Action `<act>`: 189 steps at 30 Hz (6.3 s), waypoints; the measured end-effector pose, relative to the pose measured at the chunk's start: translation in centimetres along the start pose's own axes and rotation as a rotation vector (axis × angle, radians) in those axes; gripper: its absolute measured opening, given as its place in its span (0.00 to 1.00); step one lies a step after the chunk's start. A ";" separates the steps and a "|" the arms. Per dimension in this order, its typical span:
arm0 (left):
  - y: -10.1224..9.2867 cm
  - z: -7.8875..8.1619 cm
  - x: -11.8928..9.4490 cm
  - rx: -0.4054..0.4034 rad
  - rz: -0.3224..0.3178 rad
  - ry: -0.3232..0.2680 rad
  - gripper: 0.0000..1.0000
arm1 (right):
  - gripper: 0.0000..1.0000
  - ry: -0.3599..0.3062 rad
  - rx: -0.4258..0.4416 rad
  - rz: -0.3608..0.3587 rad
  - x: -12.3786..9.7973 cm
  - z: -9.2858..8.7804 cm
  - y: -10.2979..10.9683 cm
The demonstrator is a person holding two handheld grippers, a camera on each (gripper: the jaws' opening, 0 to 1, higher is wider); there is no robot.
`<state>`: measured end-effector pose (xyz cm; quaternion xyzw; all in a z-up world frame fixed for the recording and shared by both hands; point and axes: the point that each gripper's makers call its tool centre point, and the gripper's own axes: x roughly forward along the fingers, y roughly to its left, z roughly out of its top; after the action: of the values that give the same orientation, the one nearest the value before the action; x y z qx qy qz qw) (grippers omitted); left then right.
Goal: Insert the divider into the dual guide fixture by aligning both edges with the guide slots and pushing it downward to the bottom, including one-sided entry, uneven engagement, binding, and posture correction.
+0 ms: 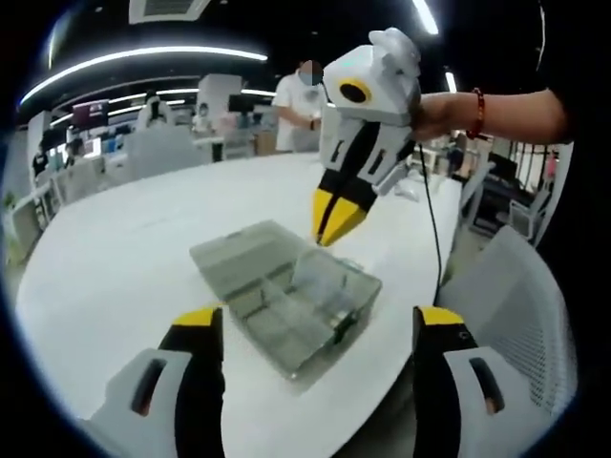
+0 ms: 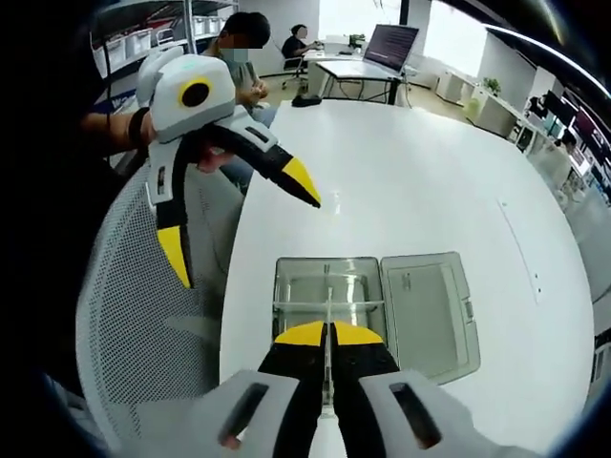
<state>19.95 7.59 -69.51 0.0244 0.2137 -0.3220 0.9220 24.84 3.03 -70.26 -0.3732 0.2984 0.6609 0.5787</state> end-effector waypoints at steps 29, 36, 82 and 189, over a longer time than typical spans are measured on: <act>0.4 -0.3 0.1 -0.013 -0.008 0.022 0.89 | 0.00 -0.004 -0.014 0.036 1.2 -1.3 -0.2; 0.4 -0.3 0.1 -0.018 -0.008 0.022 0.89 | 0.00 -0.002 -0.012 0.048 1.5 -1.4 -0.1; 0.3 -1.1 0.0 -0.037 -0.006 0.036 0.86 | 0.00 0.059 -0.016 0.040 3.7 -1.8 -0.1; 6.0 -5.3 -1.9 -0.156 0.275 0.193 0.76 | 0.14 -0.069 0.262 -0.185 3.1 -2.3 0.3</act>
<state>20.26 14.40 -74.07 0.0126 0.3201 -0.1714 0.9317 24.68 2.77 -74.13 -0.2977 0.3263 0.5728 0.6905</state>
